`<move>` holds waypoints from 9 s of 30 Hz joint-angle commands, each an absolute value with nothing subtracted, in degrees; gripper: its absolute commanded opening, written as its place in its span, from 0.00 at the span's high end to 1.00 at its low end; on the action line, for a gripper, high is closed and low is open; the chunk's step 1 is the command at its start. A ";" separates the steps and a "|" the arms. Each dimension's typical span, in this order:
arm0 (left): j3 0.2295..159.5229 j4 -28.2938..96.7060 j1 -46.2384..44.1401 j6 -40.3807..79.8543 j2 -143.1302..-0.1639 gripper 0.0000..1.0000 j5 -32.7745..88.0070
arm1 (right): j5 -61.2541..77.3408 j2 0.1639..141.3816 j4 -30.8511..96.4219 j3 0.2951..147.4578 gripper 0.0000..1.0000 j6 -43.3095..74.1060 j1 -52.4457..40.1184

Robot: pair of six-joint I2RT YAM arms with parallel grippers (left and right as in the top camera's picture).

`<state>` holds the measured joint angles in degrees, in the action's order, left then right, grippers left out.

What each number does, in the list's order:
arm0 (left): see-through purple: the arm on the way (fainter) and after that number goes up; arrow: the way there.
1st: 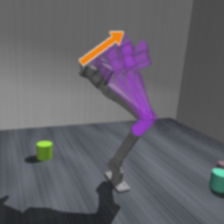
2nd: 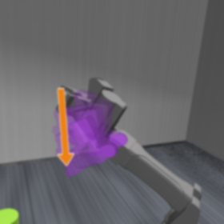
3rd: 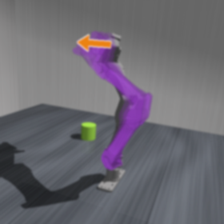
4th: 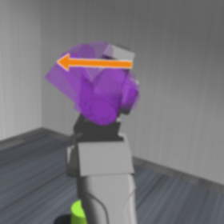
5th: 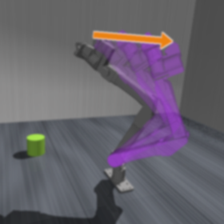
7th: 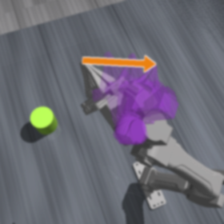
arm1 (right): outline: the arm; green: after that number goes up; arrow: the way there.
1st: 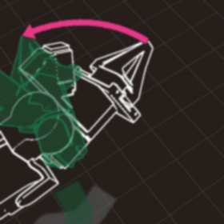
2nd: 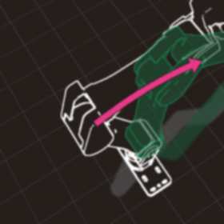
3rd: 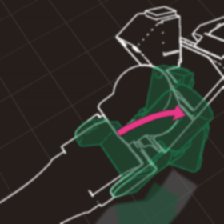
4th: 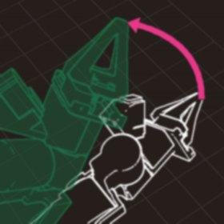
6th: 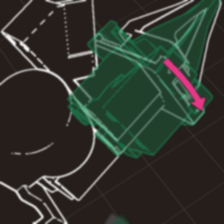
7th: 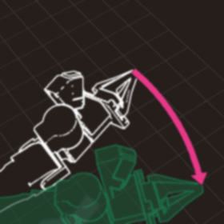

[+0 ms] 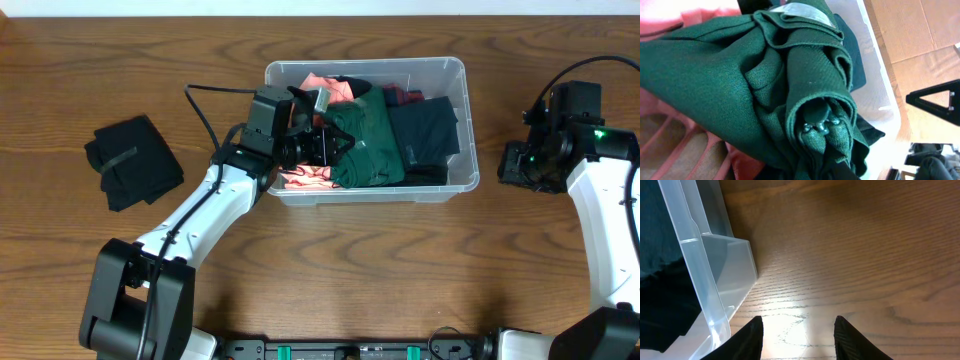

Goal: Pack container

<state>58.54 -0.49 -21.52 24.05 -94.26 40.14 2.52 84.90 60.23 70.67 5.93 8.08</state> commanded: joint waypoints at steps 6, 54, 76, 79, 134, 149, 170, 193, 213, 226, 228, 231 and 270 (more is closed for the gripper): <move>65.01 0.08 -20.53 22.76 -94.19 0.02 39.66 | 1.91 84.58 60.45 70.37 0.55 6.79 8.60; 68.60 9.82 -33.58 -6.61 -93.23 0.05 -3.22 | -4.01 84.64 58.35 67.75 0.98 18.39 18.81; 70.65 13.50 -31.97 -8.80 -91.31 0.02 -4.34 | -2.79 84.64 59.05 67.75 0.98 17.08 18.79; 70.63 19.46 -29.34 -5.69 -82.94 0.02 -6.85 | -2.79 84.64 59.20 67.75 0.97 17.08 18.79; 69.67 21.87 34.68 -6.15 -117.95 0.46 38.48 | -2.55 84.64 59.02 67.75 0.51 17.08 18.68; 70.15 23.68 30.83 1.91 -97.80 0.94 48.69 | -2.55 84.64 59.18 67.75 0.51 17.10 18.70; 71.22 10.76 -24.93 17.15 -80.34 0.94 24.51 | -2.50 84.64 59.51 67.75 0.51 17.10 18.68; 71.22 -19.22 -34.85 36.47 -105.21 0.94 21.15 | -1.91 84.64 59.42 67.75 0.51 17.10 18.68; 73.23 -17.80 -34.24 31.38 -107.46 0.02 28.93 | -1.91 84.64 59.86 67.75 0.51 17.08 18.68; 74.76 16.91 -32.12 9.82 -84.01 0.02 -0.16 | -0.05 84.64 59.57 67.75 0.52 16.58 18.68; 74.76 25.39 -29.87 9.89 -81.43 0.02 -6.02 | 6.76 84.64 59.09 67.75 0.53 10.46 18.20; 74.74 34.54 -24.93 9.89 -79.50 0.02 -9.13 | 8.45 84.62 57.43 67.77 0.49 8.23 15.49; 59.94 43.86 0.62 2.98 -43.53 0.02 4.12 | -4.01 48.34 40.91 50.76 0.01 9.39 -0.08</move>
